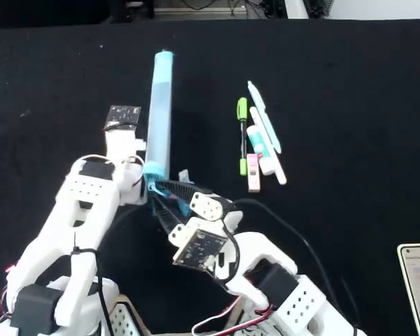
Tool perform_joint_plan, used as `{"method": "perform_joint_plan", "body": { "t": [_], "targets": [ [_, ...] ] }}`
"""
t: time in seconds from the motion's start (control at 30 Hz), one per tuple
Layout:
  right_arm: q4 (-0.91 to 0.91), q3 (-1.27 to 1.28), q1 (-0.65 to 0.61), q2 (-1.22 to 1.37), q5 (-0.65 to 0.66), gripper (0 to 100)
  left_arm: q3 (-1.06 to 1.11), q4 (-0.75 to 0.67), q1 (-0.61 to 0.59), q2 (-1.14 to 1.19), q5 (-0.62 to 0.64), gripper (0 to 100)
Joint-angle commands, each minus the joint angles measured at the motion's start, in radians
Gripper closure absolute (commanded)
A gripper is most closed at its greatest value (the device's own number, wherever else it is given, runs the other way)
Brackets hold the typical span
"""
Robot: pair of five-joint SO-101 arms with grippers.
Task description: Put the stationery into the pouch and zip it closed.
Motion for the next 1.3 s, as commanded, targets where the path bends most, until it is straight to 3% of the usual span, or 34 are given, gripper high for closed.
{"method": "perform_joint_plan", "body": {
  "t": [0.0, 0.1, 0.2, 0.5, 0.73, 0.97, 1.27],
  "targets": [
    [0.025, -0.039, -0.002, -0.024, -0.005, 98.8, -0.007, -0.054, 0.038, -0.02, 0.048, 81],
    [0.074, 0.001, 0.02, -0.031, -0.003, 98.8, -0.007, -0.037, -0.021, -0.029, 0.04, 81],
    [0.052, 0.031, 0.028, -0.035, -0.008, 98.8, -0.028, 0.037, -0.105, -0.029, -0.048, 81],
    [-0.02, 0.036, 0.023, -0.025, -0.008, 98.8, -0.286, 0.399, -0.286, -0.029, -0.249, 81],
    [-0.018, 0.031, -0.058, -0.025, -0.008, 98.8, -0.458, 0.559, -0.286, -0.031, -0.253, 81],
    [-0.012, 0.039, -0.061, -0.024, -0.008, 98.8, -0.742, 0.853, -0.245, -0.031, -0.33, 81],
    [0.118, 0.03, -0.058, -0.024, -0.009, 98.8, -0.742, 0.819, -0.17, -0.301, -0.387, 81]
  ]
}}
